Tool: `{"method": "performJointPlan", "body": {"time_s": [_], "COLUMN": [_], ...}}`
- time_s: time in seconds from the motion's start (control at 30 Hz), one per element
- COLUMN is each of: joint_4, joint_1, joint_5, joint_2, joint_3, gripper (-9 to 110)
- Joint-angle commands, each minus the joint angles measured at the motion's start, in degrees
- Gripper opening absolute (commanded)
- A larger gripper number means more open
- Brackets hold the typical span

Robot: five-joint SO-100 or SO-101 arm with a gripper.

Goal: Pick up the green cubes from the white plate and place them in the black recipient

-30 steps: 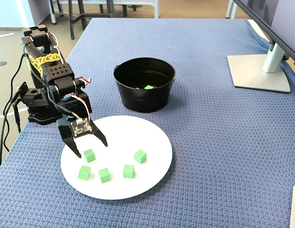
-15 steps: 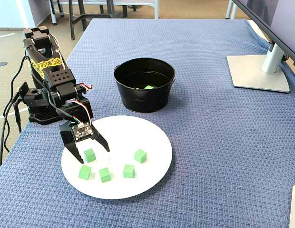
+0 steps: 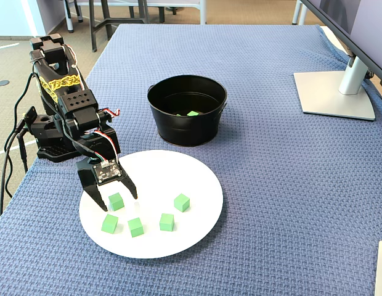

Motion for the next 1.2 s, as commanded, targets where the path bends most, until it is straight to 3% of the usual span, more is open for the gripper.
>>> {"method": "performJointPlan", "body": {"time_s": [0.0,0.07,0.13,0.4,0.77,0.97,1.17], "joint_4": [0.35,-0.53,-1.58,-0.62,31.82,42.45,51.5], "joint_1": [-0.35,-0.35,-0.53,-0.79,-7.03,-15.21,-30.76], "joint_5": [-0.7,-0.53,0.97,3.16,23.2,34.72,50.89], "joint_2": [0.26,0.26,0.26,0.88,8.35,14.24,14.15], "joint_3": [-1.14,-0.79,-0.53,-1.23,-25.4,-33.49,-47.29], "gripper": [26,20,0,0,0,0,0]}}
